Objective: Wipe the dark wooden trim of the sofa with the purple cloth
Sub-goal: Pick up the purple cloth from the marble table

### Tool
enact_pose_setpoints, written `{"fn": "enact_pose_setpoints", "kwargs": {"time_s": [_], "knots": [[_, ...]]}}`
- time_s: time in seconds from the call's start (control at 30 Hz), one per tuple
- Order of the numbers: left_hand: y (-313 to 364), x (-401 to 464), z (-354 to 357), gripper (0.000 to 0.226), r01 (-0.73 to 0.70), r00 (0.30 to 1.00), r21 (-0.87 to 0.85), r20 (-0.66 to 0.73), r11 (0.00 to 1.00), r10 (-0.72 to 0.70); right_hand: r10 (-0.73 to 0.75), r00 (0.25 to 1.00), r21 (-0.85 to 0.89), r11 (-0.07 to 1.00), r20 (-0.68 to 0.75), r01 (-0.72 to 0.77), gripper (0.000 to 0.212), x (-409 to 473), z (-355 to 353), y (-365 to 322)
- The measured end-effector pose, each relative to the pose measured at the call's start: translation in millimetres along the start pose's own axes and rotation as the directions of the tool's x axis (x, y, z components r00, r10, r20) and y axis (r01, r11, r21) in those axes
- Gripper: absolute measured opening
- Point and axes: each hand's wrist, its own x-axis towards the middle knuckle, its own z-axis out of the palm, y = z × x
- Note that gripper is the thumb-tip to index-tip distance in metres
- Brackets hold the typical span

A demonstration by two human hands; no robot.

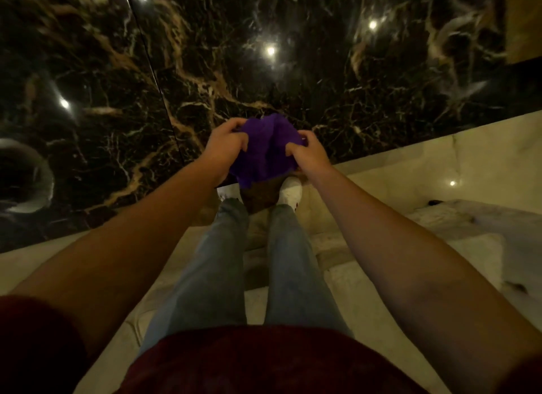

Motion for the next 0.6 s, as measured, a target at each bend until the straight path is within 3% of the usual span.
{"fn": "enact_pose_setpoints", "kwargs": {"time_s": [0.1,0.33,0.47,0.6], "knots": [[20.4,-45.1,16.4,0.048,-0.062,0.998,-0.056,0.001,0.997,0.062,-0.082,0.994,0.085,0.992,-0.077,0.089,0.043,-25.4,-21.9,-2.2],[57.0,-157.7,59.5,0.051,-0.216,0.971,-0.130,0.076,0.968,0.227,-0.121,0.992,0.276,0.954,-0.020,0.122,0.011,-105.9,-56.8,-8.7],[66.8,-200.6,70.1,0.055,-0.267,0.953,-0.215,0.087,0.939,0.291,-0.113,0.994,0.418,0.903,0.006,0.100,0.015,-140.5,-65.8,-28.4],[74.9,-249.8,65.5,0.057,-0.297,0.931,-0.272,0.130,0.915,0.341,-0.189,0.977,0.714,0.698,0.102,0.060,0.024,-197.4,-63.1,-33.0]]}}
